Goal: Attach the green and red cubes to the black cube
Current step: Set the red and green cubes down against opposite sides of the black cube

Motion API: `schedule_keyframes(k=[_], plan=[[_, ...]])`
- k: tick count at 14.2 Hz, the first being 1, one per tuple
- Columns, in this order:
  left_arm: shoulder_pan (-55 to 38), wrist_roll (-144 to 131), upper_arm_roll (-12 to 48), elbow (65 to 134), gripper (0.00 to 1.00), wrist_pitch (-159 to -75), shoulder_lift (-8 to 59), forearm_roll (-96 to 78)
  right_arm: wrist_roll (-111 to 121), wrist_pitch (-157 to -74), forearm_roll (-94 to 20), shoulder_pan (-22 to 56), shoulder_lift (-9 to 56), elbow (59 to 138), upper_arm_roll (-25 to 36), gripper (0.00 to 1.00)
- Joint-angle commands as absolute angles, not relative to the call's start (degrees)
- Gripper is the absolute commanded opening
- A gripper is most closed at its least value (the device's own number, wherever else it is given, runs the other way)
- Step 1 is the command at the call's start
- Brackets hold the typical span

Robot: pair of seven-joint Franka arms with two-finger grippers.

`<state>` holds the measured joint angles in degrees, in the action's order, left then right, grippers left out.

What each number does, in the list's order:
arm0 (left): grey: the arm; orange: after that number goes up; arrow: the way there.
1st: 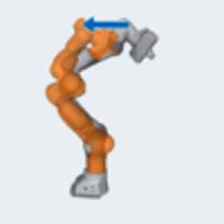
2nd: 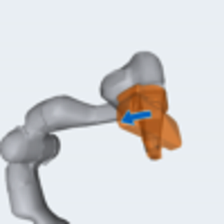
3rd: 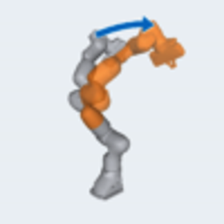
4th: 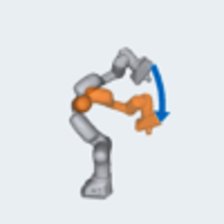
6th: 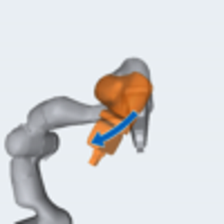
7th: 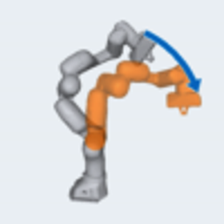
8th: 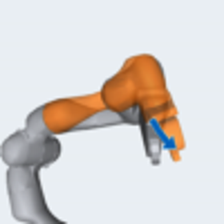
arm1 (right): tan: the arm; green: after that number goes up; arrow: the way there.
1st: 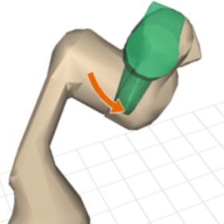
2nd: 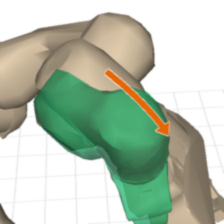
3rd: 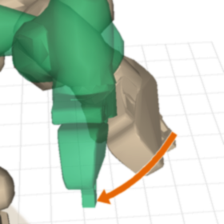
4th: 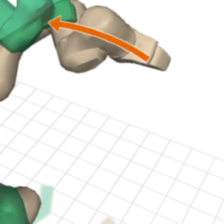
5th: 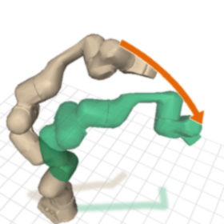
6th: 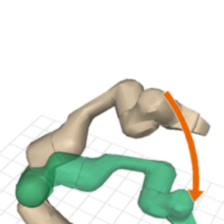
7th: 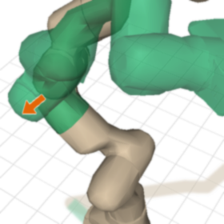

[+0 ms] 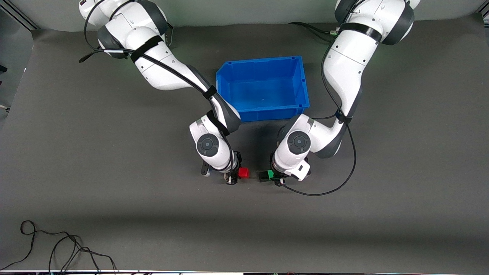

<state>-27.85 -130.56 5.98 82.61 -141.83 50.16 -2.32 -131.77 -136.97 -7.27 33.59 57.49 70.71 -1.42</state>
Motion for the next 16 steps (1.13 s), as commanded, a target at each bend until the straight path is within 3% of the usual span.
schedule_keyframes(k=[1,16], plan=[[-28.9,-131.7,4.9,80.8,0.0,-142.1,51.6,-2.6,-135.0,-136.9,-5.9,34.5,60.9,64.3,-0.4,0.0],[-30.2,-133.2,4.9,79.2,0.0,-142.2,51.8,-2.6,-138.2,-138.2,-3.1,37.4,61.5,64.2,0.1,0.0]])
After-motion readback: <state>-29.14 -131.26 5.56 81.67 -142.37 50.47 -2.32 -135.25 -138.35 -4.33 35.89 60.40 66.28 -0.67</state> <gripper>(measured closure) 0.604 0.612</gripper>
